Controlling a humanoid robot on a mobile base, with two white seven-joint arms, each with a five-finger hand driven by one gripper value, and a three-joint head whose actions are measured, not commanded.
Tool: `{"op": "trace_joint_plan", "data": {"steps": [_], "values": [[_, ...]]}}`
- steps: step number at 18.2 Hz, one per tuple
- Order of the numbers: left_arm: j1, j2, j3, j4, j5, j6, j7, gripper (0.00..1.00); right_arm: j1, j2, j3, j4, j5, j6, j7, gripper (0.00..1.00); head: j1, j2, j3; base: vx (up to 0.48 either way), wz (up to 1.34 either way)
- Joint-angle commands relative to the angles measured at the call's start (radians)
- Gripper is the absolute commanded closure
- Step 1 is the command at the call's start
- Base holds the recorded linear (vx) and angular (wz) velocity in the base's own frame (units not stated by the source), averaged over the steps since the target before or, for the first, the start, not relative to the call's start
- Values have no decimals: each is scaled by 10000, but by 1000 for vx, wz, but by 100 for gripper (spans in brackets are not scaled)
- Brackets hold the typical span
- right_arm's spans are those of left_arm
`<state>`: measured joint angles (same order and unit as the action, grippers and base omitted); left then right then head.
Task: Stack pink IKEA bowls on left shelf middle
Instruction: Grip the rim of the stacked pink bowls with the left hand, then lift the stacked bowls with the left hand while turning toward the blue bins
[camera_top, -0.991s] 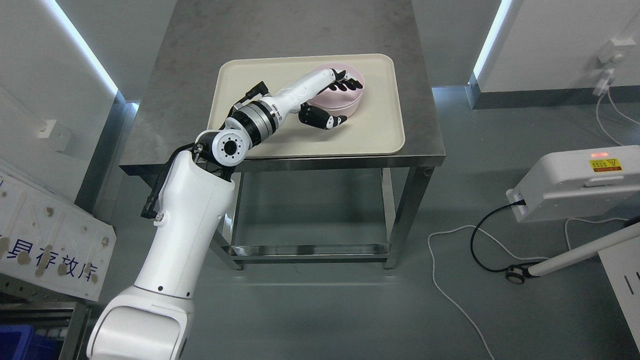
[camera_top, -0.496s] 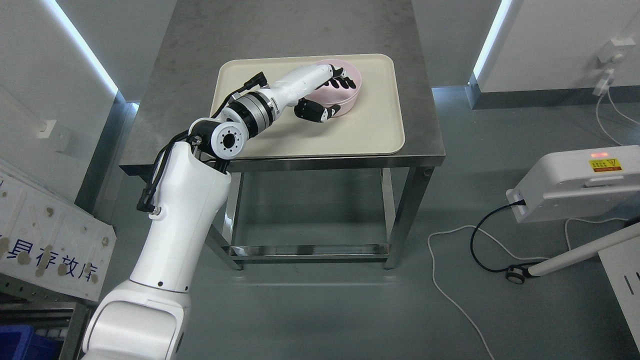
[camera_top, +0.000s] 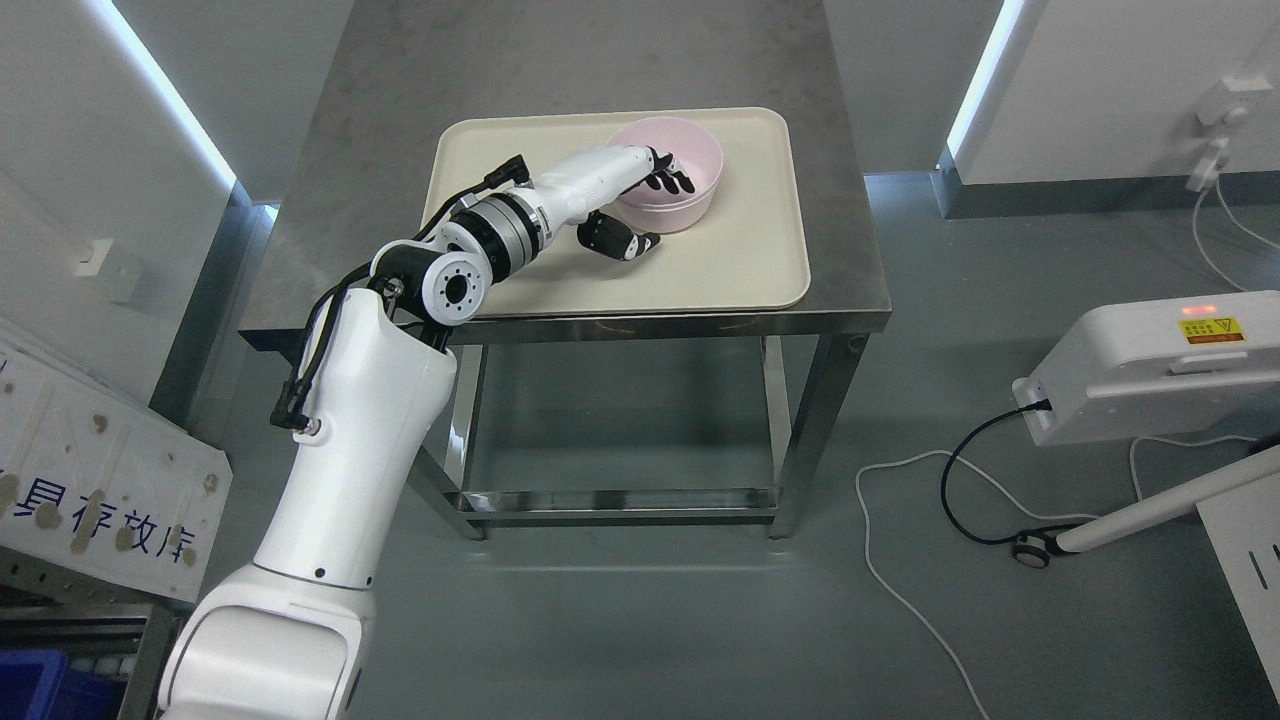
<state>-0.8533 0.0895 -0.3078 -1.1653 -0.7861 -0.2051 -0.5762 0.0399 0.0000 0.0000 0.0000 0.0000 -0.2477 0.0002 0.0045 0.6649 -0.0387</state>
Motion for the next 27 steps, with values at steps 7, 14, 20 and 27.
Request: {"op": "trace_joint_plan", "data": {"steps": [7, 14, 20, 27], "values": [[-27, 72, 40, 317, -774, -172, -6, 69, 0, -174, -46, -175, -15, 7, -2, 0, 0, 0, 0, 0, 0], [-27, -128, 1281, 333, -714, -1124, 70, 97, 0, -174, -46, -175, -15, 7, -2, 0, 0, 0, 0, 0, 0], [80, -720, 3244, -416, -515, -2364, -6, 97, 0, -174, -46, -175, -15, 7, -2, 0, 0, 0, 0, 0, 0], [1720, -720, 3675, -3085, 1049, -3223, -221, 96, 0, -174, -46, -175, -15, 7, -2, 0, 0, 0, 0, 1, -6]]}}
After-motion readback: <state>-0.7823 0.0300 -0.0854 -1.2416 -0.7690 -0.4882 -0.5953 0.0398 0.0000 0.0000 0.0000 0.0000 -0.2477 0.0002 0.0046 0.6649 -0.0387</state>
